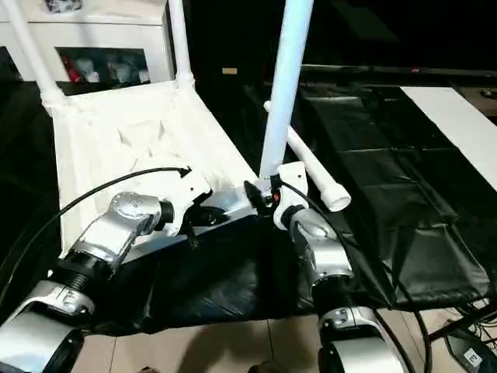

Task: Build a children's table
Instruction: Rotate leg to tighten

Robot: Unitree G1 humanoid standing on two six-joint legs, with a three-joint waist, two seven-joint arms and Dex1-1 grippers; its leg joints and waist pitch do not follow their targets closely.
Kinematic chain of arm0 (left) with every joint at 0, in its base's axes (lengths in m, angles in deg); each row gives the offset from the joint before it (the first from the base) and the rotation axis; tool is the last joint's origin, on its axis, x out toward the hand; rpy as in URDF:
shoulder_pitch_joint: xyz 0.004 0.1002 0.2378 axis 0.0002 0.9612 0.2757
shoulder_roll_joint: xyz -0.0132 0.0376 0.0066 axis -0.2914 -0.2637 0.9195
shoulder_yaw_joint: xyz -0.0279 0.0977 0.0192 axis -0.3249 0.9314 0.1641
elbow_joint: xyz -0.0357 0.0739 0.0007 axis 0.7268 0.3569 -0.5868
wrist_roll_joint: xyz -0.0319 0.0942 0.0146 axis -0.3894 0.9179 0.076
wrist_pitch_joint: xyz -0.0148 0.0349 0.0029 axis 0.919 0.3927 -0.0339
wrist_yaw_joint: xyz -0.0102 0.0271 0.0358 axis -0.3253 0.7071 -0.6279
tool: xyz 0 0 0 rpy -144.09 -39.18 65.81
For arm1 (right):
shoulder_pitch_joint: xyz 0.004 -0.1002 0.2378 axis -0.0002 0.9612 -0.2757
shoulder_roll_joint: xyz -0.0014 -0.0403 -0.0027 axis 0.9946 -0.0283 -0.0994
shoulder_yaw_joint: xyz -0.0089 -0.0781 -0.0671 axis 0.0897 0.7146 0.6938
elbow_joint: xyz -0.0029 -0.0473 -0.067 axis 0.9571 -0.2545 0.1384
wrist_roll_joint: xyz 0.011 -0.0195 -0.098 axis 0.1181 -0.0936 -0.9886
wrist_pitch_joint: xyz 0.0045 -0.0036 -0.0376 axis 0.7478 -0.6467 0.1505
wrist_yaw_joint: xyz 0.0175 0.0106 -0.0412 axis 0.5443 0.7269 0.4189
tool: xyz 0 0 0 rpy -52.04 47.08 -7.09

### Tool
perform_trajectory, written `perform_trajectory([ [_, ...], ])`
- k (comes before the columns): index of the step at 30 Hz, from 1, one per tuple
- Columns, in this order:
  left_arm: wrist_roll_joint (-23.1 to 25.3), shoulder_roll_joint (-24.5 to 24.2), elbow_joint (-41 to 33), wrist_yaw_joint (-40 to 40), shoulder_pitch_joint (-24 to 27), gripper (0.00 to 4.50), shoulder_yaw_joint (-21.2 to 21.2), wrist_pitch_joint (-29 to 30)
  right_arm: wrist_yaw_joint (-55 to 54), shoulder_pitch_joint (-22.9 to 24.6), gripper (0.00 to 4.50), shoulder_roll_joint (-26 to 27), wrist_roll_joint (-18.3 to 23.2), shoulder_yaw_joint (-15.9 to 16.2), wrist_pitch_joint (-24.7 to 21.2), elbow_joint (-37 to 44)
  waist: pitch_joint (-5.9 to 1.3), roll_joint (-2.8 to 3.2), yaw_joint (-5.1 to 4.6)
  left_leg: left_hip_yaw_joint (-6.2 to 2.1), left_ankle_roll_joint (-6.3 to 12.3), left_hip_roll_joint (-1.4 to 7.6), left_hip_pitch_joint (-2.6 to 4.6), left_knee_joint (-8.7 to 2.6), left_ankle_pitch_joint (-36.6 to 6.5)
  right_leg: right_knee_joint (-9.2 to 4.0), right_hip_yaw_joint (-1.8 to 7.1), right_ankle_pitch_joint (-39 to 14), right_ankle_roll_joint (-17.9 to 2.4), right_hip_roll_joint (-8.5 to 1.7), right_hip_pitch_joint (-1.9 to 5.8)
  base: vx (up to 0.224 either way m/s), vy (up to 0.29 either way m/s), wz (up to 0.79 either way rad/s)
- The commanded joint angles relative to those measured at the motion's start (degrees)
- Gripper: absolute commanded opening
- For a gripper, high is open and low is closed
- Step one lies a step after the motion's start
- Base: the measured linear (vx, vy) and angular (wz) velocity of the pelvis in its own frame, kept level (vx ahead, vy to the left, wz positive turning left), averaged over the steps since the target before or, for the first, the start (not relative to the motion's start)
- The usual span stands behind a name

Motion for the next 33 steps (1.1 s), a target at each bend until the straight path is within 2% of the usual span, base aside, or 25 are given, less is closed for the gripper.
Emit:
perform_trajectory([
  [1,-3.4,1.5,-3.7,-6.5,-0.1,0.00,3.0,-3.9,6.9,1.5,4.06,0.6,0.4,5.5,-0.3,1.1,-3.84,0.26,0.59,-1.07,3.50,2.94,-0.04,-3.88,-10.7,-4.98,3.32,-14.8,-11.8,-5.14,3.03,0.000,0.000,0.00],
  [3,-3.9,0.8,-4.0,-7.9,0.1,0.00,3.0,-4.6,8.1,1.9,4.15,-0.3,0.5,5.6,0.1,1.8,-4.05,0.30,0.74,-1.04,4.08,3.08,-0.19,-3.85,-8.6,-4.49,3.42,-11.5,-12.7,-5.24,3.23,0.000,0.000,0.00],
  [6,-4.2,-0.9,-4.2,-10.6,0.2,0.00,3.2,-5.6,13.1,3.2,4.15,-3.1,0.8,6.7,0.3,3.9,-3.98,0.41,1.14,-0.95,4.77,3.17,-0.13,-3.86,-7.7,-4.29,3.32,-9.2,-13.6,-5.05,3.25,0.000,0.000,0.00],
  [9,-4.4,-2.5,-3.3,-13.2,-0.3,0.00,3.1,-6.6,21.8,5.6,4.15,-7.7,1.7,8.9,-0.6,8.2,-3.92,0.42,1.69,-0.81,4.79,3.35,0.20,-3.88,-8.2,-4.35,3.44,-9.9,-13.7,-5.10,3.02,0.000,0.000,0.00],
  [10,-4.6,-3.1,-3.0,-14.4,-0.5,0.00,2.9,-6.9,25.4,6.5,4.15,-9.5,2.2,9.6,-1.2,10.0,-3.88,0.34,1.85,-0.83,4.68,3.31,0.24,-3.90,-8.2,-4.43,3.39,-10.0,-13.5,-4.99,3.18,0.000,0.000,0.00],
  [11,-4.9,-3.5,-2.8,-15.5,-0.7,0.00,2.9,-7.1,28.5,7.2,4.01,-11.1,2.9,10.1,-2.0,11.5,-3.86,0.45,2.13,-0.72,5.09,3.35,0.35,-3.83,-8.8,-4.48,3.48,-10.3,-13.4,-5.07,3.05,0.000,0.000,0.00],
  [12,-5.1,-4.0,-2.8,-16.9,-0.7,0.00,3.0,-7.2,31.2,7.6,3.91,-12.6,3.6,10.5,-3.2,12.9,-3.78,0.25,2.40,-0.66,5.35,3.35,0.56,-3.83,-9.2,-4.60,3.49,-10.8,-13.3,-4.85,3.07,0.000,0.000,0.00],
  [13,-5.3,-4.4,-2.8,-17.9,-0.8,0.00,3.0,-7.4,33.6,7.8,3.83,-13.7,4.0,10.7,-4.0,13.8,-3.85,0.30,2.50,-0.66,5.48,3.37,0.38,-3.81,-8.9,-4.44,3.54,-10.7,-13.4,-5.01,3.09,0.000,0.000,0.00],
  [14,-5.3,-4.4,-2.8,-17.9,-0.8,0.00,3.0,-7.4,33.6,7.8,3.80,-13.7,4.0,10.7,-4.0,13.8,-3.83,0.28,2.78,-0.75,5.41,3.44,0.15,-3.87,-8.4,-4.43,3.48,-11.0,-13.2,-5.15,3.21,0.000,0.000,0.00],
  [16,-5.4,-4.7,-2.7,-18.6,-0.8,0.00,3.0,-7.6,35.1,8.0,3.71,-14.5,4.2,10.8,-4.5,14.4,-3.78,0.29,2.99,-0.76,4.86,3.51,0.22,-3.87,-8.7,-4.53,3.42,-12.2,-13.0,-5.20,3.00,0.000,0.000,0.00],
  [17,-5.5,-5.2,-2.7,-19.9,-0.9,0.00,3.1,-7.9,37.1,8.0,3.47,-15.6,4.3,11.0,-5.0,14.8,-3.80,0.29,2.97,-0.78,4.37,3.51,0.20,-3.89,-9.0,-4.58,3.41,-12.9,-12.8,-5.26,2.99,0.000,0.000,0.00],
  [18,-5.4,-5.6,-2.6,-20.6,-0.9,0.00,3.2,-8.2,38.2,7.9,3.41,-16.3,4.3,11.1,-5.1,14.9,-3.84,0.14,2.99,-0.84,4.31,3.35,-0.01,-3.86,-8.8,-4.58,3.35,-13.3,-12.5,-5.22,3.27,0.000,0.000,0.00],
  [20,-5.5,-6.5,-2.6,-22.4,-0.8,0.00,3.6,-8.7,40.2,7.8,3.33,-17.6,4.5,11.5,-5.5,15.5,-3.89,0.25,3.07,-0.83,4.38,3.44,0.11,-3.84,-8.4,-4.52,3.31,-12.7,-12.4,-5.11,3.11,0.000,0.000,0.00],
  [23,-5.7,-7.2,-2.7,-23.8,-0.7,0.00,3.9,-8.8,41.5,7.7,2.98,-18.4,4.9,11.9,-6.2,16.0,-3.98,0.13,3.22,-0.81,4.71,3.45,-0.08,-3.75,-7.4,-4.25,3.27,-11.3,-12.7,-5.19,3.24,0.000,0.000,0.00],
  [27,-5.7,-7.8,-2.3,-24.7,-0.6,0.00,3.9,-9.2,43.1,8.4,2.81,-19.4,5.4,12.9,-7.9,17.8,-3.88,0.01,3.20,-0.80,4.60,3.44,-0.12,-3.80,-7.6,-4.39,3.20,-12.5,-12.4,-5.07,3.20,0.000,0.000,0.00],
  [30,-5.0,-6.8,-1.5,-22.0,-0.8,0.00,3.3,-8.7,41.5,9.3,2.76,-17.9,5.2,12.5,-8.7,18.3,-3.93,-0.04,3.30,-0.80,4.25,3.38,-0.05,-3.73,-7.8,-4.49,3.23,-13.7,-11.9,-5.23,3.05,0.000,0.000,0.00],
  [31,-4.4,-6.0,-0.6,-19.5,-1.2,0.00,2.9,-7.8,39.3,9.3,2.74,-16.8,5.0,12.1,-9.2,17.7,-3.92,-0.23,3.31,-0.80,4.17,3.37,-0.03,-3.76,-7.8,-4.55,3.22,-14.0,-11.8,-5.24,3.04,0.000,0.000,0.00],
  [33,-3.7,-4.0,0.9,-14.7,-2.0,0.00,1.9,-6.8,32.8,9.0,2.74,-14.1,3.4,11.1,-8.7,15.4,-3.73,-0.11,3.11,-0.82,3.60,3.34,0.03,-3.82,-8.4,-4.81,3.21,-15.3,-11.6,-5.22,2.82,0.000,0.000,0.00],
])
